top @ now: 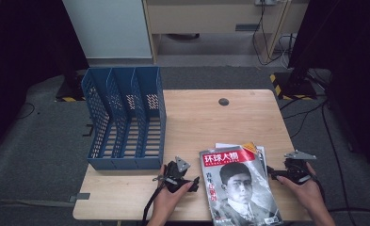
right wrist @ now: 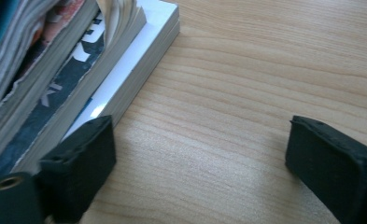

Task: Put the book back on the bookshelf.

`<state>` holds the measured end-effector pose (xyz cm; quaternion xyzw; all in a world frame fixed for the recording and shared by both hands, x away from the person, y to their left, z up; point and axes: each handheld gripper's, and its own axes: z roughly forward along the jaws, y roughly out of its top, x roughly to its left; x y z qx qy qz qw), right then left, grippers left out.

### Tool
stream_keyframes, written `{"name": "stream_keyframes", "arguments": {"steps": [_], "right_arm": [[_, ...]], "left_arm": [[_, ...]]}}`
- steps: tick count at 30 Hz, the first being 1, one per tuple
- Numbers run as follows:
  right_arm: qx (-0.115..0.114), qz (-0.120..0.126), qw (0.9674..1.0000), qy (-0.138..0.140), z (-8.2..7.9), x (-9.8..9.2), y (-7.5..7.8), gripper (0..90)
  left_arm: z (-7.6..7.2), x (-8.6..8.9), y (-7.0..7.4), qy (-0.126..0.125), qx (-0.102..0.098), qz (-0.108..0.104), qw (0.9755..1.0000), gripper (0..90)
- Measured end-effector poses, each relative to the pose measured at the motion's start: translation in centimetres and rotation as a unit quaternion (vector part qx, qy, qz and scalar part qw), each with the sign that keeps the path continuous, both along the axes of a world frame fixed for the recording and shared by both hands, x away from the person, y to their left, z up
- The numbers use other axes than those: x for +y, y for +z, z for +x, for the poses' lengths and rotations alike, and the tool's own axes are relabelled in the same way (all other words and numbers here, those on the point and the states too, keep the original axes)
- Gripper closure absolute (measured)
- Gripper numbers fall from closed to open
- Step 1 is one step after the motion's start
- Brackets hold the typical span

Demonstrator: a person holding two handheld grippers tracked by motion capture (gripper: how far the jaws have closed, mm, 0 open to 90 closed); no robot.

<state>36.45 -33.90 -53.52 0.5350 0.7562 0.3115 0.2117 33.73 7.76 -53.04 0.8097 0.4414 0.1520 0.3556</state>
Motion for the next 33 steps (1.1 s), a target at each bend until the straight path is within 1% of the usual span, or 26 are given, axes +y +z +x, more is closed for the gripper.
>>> {"name": "stream_keyframes", "arguments": {"steps": [1,2,4,5,6,7,10,11,12,13,15,16,19,21,25,26,31,33], "right_arm": [[0.001,0.002,1.0000,0.002,0.0,-0.1,0.1,14.0],[0.003,0.002,1.0000,-0.003,-0.1,-0.4,0.5,19.7],[-0.007,0.002,1.0000,-0.002,-0.3,-0.5,1.0,24.4],[-0.013,0.001,0.9999,-0.003,-0.5,-0.5,1.2,25.8],[-0.016,0.000,0.9999,0.000,-0.6,-0.5,1.4,26.3],[-0.020,0.004,0.9998,0.001,-0.8,-0.4,1.6,26.8],[-0.032,0.006,0.9994,0.011,-1.2,-0.2,2.2,27.1],[-0.033,0.011,0.9993,0.012,-1.3,0.0,2.3,26.7],[-0.033,0.011,0.9992,0.017,-1.4,0.1,2.4,26.2],[-0.034,0.011,0.9992,0.017,-1.5,0.2,2.5,25.9],[-0.035,0.011,0.9992,0.019,-1.4,0.3,2.5,25.0],[-0.033,0.009,0.9992,0.020,-1.4,0.3,2.4,24.7],[-0.030,0.016,0.9993,0.018,-1.4,0.2,2.5,23.9],[-0.034,0.011,0.9992,0.017,-1.4,0.1,2.5,23.7],[-0.029,0.013,0.9994,0.014,-1.4,0.1,2.4,23.5],[-0.030,0.013,0.9994,0.013,-1.4,0.1,2.4,23.5],[-0.032,0.016,0.9992,0.019,-1.4,0.1,2.5,23.2],[-0.031,0.023,0.9990,0.023,-1.5,0.1,2.6,24.6]], "left_arm": [[-0.1,0.1,0.3,0.003,-0.006,-0.007,1.0000,9.5],[-0.3,0.1,0.7,0.005,-0.016,-0.012,0.9998,10.2],[-0.5,0.1,1.1,0.003,-0.019,-0.031,0.9993,10.3],[-0.5,0.0,1.2,0.001,-0.021,-0.035,0.9992,10.6],[-0.6,0.0,1.2,-0.006,-0.022,-0.036,0.9991,11.0],[-0.7,-0.2,1.3,-0.009,-0.020,-0.038,0.9990,11.2],[-1.2,-0.8,1.6,-0.021,-0.022,-0.052,0.9982,11.8],[-1.3,-1.0,1.8,-0.023,-0.024,-0.052,0.9981,11.8],[-1.5,-1.1,1.8,-0.025,-0.025,-0.052,0.9980,12.0],[-1.6,-1.3,1.8,-0.027,-0.024,-0.054,0.9979,12.2],[-1.6,-1.4,1.7,-0.026,-0.025,-0.051,0.9980,12.2],[-1.6,-1.3,1.7,-0.025,-0.024,-0.051,0.9981,12.2],[-1.5,-1.0,1.9,-0.022,-0.025,-0.059,0.9977,12.2],[-1.5,-0.9,2.0,-0.018,-0.029,-0.060,0.9976,12.5],[-1.4,-0.8,1.9,-0.016,-0.028,-0.057,0.9978,12.8],[-1.4,-0.8,1.9,-0.015,-0.028,-0.060,0.9977,12.9],[-1.4,-0.5,2.2,-0.012,-0.030,-0.066,0.9973,13.7],[-1.4,-0.4,2.3,-0.011,-0.032,-0.069,0.9970,14.0]]}}
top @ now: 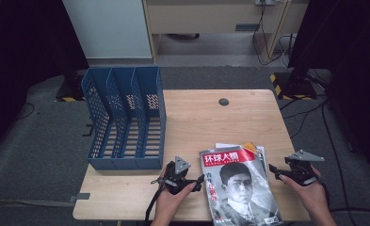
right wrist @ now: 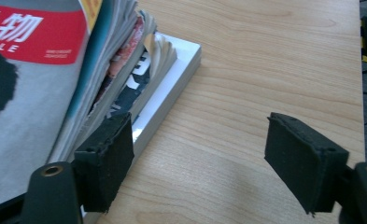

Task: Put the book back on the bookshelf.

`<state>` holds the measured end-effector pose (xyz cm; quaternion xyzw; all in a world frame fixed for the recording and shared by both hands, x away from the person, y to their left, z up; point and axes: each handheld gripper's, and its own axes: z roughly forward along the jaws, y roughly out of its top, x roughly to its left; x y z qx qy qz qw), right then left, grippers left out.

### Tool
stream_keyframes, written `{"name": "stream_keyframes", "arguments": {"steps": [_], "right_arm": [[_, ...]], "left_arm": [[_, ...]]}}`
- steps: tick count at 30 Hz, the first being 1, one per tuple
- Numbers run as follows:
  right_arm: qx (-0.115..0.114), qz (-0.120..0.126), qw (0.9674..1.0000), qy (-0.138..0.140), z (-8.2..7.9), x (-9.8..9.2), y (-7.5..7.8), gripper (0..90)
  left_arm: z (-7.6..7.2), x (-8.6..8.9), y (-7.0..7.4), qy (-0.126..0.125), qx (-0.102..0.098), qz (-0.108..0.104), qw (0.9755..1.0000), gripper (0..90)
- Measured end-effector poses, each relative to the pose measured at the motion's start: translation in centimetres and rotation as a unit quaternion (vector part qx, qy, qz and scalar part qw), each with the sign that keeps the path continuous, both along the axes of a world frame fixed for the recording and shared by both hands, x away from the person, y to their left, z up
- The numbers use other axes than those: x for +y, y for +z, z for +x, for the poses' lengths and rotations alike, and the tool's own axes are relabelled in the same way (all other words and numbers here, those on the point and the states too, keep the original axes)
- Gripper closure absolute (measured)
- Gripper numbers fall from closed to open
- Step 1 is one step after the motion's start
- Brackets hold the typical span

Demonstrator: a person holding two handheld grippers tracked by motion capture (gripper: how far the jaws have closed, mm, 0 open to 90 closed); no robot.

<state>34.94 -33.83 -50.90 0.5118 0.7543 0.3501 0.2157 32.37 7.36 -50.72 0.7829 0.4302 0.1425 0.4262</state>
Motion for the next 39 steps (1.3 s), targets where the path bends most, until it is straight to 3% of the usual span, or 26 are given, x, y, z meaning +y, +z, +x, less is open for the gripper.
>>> {"name": "stream_keyframes", "arguments": {"steps": [10,16,23,27,31,35,39], "right_arm": [[-0.006,0.006,0.9998,0.017,-0.5,0.3,0.6,44.2],[-0.027,0.014,0.9987,0.041,-0.9,1.0,1.2,57.8],[-0.026,0.027,0.9966,0.073,-1.1,2.0,1.5,65.5],[-0.034,0.032,0.9950,0.088,-1.2,2.4,1.7,69.8],[-0.028,0.037,0.9935,0.104,-1.2,2.8,1.7,70.5],[-0.026,0.051,0.9907,0.123,-1.4,3.4,1.8,65.7],[-0.010,0.038,0.9886,0.145,-1.5,4.1,1.5,61.0]], "left_arm": [[0.0,0.2,0.4,0.002,-0.003,-0.021,0.9998,17.1],[0.0,0.0,0.6,-0.008,-0.004,-0.024,0.9997,21.6],[-0.1,-0.8,0.9,-0.013,-0.002,-0.037,0.9992,24.8],[-0.2,-1.5,0.7,-0.022,-0.002,-0.029,0.9993,26.2],[-0.1,-2.3,0.2,-0.029,0.006,-0.025,0.9993,26.7],[-0.1,-2.7,-0.2,-0.036,0.012,-0.021,0.9991,26.3],[0.0,-2.9,-0.8,-0.043,0.029,-0.023,0.9984,22.6]]}}
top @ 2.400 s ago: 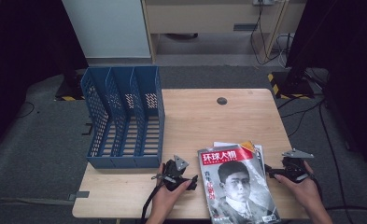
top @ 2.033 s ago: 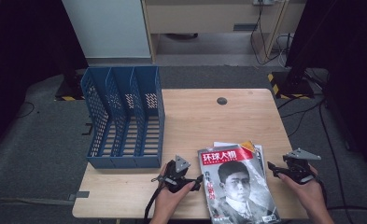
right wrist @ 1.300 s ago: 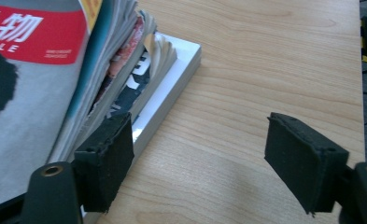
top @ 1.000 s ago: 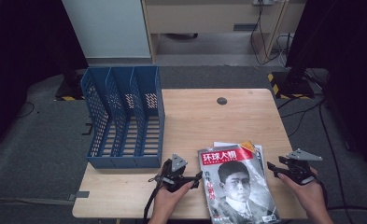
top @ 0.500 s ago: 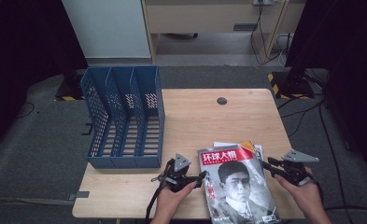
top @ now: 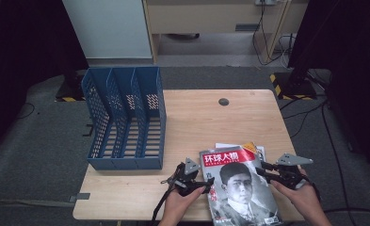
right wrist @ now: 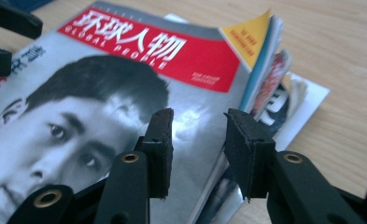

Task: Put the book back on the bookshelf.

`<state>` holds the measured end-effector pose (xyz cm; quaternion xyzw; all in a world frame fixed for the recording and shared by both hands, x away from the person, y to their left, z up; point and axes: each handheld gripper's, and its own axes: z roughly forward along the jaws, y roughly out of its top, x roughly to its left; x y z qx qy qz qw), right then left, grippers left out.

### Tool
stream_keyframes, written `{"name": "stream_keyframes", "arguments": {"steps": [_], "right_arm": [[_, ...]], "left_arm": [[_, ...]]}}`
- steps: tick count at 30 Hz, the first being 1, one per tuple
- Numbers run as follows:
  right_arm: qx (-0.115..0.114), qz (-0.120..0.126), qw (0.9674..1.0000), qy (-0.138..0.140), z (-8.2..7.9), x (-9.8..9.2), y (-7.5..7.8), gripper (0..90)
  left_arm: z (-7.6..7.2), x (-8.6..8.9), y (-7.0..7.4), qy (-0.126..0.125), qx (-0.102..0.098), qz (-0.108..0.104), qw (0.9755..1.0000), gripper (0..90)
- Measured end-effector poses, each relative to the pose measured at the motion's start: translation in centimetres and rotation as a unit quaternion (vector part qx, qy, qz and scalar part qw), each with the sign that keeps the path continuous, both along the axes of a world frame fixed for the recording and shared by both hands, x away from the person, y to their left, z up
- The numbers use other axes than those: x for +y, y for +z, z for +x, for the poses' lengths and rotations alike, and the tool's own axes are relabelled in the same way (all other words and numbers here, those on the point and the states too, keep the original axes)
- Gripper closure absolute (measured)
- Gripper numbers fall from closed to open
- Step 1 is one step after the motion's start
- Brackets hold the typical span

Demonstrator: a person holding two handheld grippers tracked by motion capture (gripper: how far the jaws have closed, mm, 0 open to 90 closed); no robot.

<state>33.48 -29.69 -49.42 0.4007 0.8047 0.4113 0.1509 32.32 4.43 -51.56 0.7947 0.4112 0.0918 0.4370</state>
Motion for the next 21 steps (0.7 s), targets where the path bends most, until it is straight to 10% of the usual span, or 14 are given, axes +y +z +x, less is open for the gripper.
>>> {"name": "stream_keyframes", "arguments": {"steps": [13,21], "right_arm": [[0.001,-0.017,0.9998,0.009,-0.1,0.4,-0.6,55.8],[0.000,-0.022,0.9997,0.010,-0.1,0.4,-0.6,56.4]], "left_arm": [[0.6,-1.0,-1.1,-0.044,0.059,-0.049,0.9961,13.6],[0.1,-1.2,0.4,-0.040,0.040,-0.075,0.9956,21.4]]}}
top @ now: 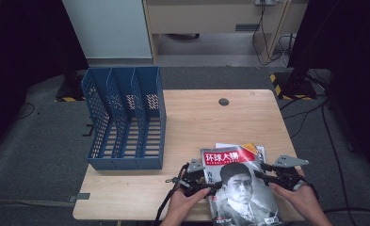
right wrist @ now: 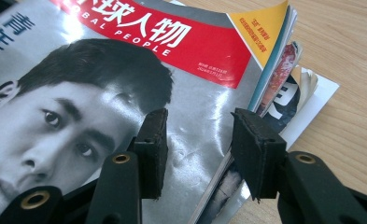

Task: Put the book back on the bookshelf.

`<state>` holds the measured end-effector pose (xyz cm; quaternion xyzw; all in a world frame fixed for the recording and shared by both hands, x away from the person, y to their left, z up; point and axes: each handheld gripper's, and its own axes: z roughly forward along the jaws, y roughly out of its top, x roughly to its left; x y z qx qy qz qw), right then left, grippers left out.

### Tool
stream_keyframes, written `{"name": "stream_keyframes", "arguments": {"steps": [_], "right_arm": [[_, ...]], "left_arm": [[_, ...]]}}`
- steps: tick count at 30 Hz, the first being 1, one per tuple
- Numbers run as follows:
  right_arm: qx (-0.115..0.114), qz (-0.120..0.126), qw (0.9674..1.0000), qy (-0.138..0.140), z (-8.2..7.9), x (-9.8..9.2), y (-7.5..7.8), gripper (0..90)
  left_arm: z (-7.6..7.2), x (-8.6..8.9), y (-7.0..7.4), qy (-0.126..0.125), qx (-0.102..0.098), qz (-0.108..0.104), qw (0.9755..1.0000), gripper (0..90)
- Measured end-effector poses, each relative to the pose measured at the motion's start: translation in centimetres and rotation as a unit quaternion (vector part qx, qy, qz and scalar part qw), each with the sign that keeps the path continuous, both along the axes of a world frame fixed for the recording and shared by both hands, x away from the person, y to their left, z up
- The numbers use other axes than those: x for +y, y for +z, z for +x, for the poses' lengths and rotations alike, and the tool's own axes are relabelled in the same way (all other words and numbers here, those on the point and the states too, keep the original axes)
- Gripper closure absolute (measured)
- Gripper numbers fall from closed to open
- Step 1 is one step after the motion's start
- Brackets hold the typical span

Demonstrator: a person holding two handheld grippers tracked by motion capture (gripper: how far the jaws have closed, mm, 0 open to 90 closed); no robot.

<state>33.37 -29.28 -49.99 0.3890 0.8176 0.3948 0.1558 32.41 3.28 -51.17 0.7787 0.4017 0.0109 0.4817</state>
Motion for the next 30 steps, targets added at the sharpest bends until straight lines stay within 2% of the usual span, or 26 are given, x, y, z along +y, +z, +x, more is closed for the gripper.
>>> {"name": "stream_keyframes", "arguments": {"steps": [3,7,8,18,27,30], "right_arm": [[0.000,0.001,1.0000,-0.001,0.0,0.0,0.0,57.2],[0.003,0.005,1.0000,-0.002,0.1,0.0,0.0,57.6],[0.002,0.004,1.0000,-0.001,0.1,0.0,0.0,57.6],[0.003,0.011,0.9999,0.004,0.1,0.5,-0.1,58.0],[0.002,0.013,0.9996,0.024,0.1,1.7,-0.2,54.9],[0.005,0.018,0.9995,0.025,0.2,1.6,-0.2,53.1]], "left_arm": [[0.2,0.0,0.7,0.007,0.004,-0.017,0.9998,28.8],[0.6,-0.2,1.0,0.006,0.007,-0.011,0.9999,39.4],[0.9,-0.4,1.1,0.007,0.015,-0.021,0.9996,41.5],[1.5,-0.9,1.5,-0.006,0.021,-0.018,0.9996,44.9],[1.5,-0.7,1.4,0.000,0.015,-0.009,0.9999,52.1],[1.5,-0.5,1.3,0.005,0.012,-0.008,0.9999,57.6]]}}
